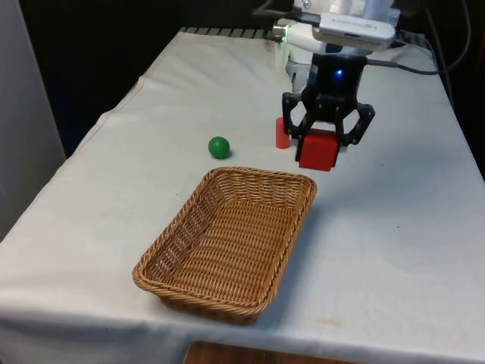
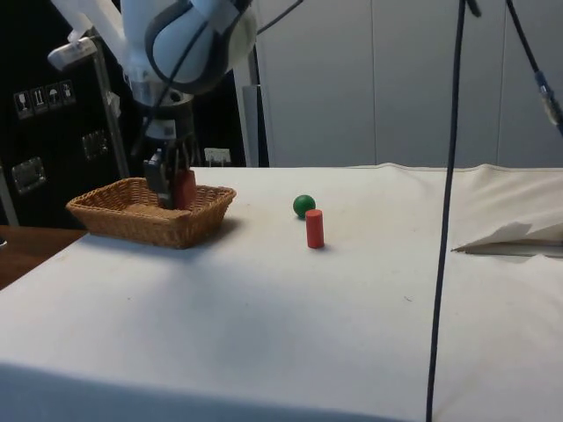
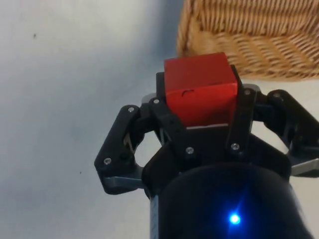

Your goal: Pick up the object to the left of the cylinder and place it into the basket.

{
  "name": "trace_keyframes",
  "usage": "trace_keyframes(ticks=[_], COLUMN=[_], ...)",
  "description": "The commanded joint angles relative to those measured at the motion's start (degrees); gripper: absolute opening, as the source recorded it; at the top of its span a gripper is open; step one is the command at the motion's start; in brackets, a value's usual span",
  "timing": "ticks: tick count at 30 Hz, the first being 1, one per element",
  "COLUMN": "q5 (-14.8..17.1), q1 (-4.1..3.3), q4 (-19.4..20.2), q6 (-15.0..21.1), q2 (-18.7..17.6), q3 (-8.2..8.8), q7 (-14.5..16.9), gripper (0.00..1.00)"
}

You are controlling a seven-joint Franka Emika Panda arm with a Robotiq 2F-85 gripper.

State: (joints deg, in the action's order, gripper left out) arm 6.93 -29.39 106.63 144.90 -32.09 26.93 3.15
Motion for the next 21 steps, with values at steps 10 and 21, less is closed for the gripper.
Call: trace_keyframes(ticks=[10,21], q5=[2.75,6.19], q1=[2.12,3.90], q4=[-5.96,-11.97], q6=[-1.95,-3.27], q2=[-3.72,-8.02], q3=[1.32,3.61], q7=[3.84,7.79], gripper=[0.01,0.01])
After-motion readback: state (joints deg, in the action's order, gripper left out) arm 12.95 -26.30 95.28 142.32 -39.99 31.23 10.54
